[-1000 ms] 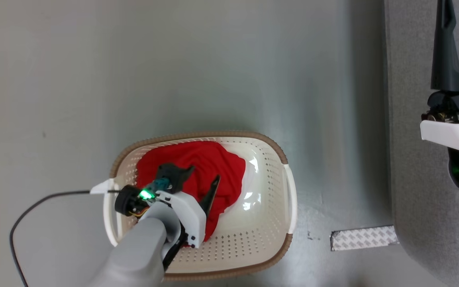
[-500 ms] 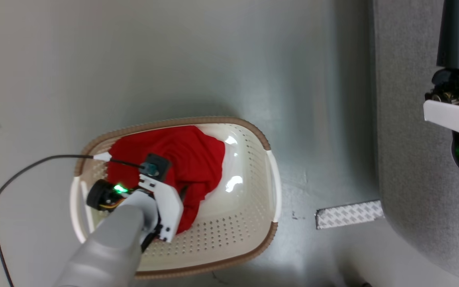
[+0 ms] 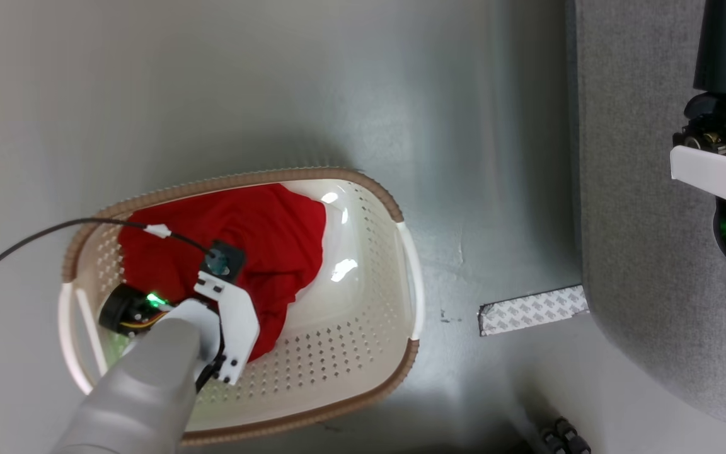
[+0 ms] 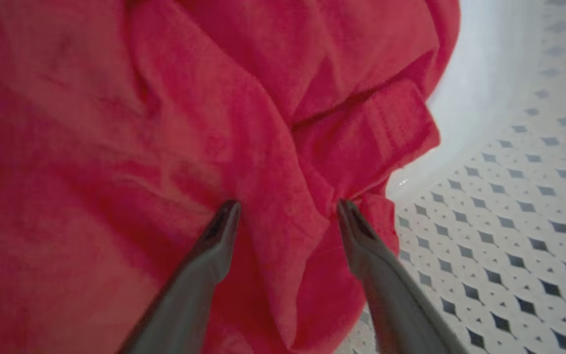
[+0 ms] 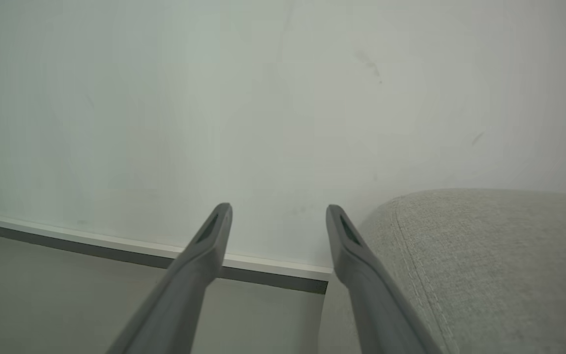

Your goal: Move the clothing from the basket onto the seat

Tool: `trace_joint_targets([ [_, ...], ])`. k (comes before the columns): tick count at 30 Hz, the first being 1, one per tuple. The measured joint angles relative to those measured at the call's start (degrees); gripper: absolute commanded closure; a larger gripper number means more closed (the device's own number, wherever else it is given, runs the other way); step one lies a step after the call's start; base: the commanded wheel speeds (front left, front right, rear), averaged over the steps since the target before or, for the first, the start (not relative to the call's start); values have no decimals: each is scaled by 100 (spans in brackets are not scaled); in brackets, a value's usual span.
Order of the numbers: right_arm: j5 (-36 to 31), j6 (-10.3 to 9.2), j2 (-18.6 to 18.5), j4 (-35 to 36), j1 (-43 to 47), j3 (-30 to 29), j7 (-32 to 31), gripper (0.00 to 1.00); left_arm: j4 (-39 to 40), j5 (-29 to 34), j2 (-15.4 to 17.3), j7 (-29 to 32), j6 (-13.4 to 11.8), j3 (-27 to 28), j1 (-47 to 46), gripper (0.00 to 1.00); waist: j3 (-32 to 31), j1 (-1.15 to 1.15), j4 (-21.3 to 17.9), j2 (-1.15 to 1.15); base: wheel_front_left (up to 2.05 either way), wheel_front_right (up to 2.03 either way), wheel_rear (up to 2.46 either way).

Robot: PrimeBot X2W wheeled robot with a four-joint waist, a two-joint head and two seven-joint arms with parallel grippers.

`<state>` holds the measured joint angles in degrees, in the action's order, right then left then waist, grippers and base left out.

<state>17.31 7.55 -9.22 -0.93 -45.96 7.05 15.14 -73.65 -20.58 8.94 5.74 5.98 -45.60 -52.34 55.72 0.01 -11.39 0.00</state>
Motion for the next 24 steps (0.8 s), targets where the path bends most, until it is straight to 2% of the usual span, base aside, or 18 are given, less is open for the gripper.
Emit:
trace_joint_targets([
  [5, 0, 1, 11, 0, 0, -4, 0, 0, -5, 3, 77, 331, 31, -112, 19, 0, 50, 0, -33, 0, 0, 0, 0],
  [10, -1, 1, 18, 0, -22, 2, 0, 0, -9, 42, 141, 397, -27, -143, 18, 0, 96, 0, -63, 0, 0, 0, 0],
  [12, -7, 1, 18, 1, -38, 0, 0, 0, -9, 42, 143, 411, -48, -157, 18, 80, 109, 0, -66, 0, 0, 0, 0],
  [13, -7, 0, 18, 1, -38, -4, 0, 0, -11, 41, 141, 419, -49, -157, 18, 100, 112, 0, -62, 0, 0, 0, 0],
  [24, -19, 1, 21, -62, -27, -48, 0, 0, -12, -107, -125, 201, -71, -151, 32, 100, -137, 0, 27, 0, 0, 0, 0],
])
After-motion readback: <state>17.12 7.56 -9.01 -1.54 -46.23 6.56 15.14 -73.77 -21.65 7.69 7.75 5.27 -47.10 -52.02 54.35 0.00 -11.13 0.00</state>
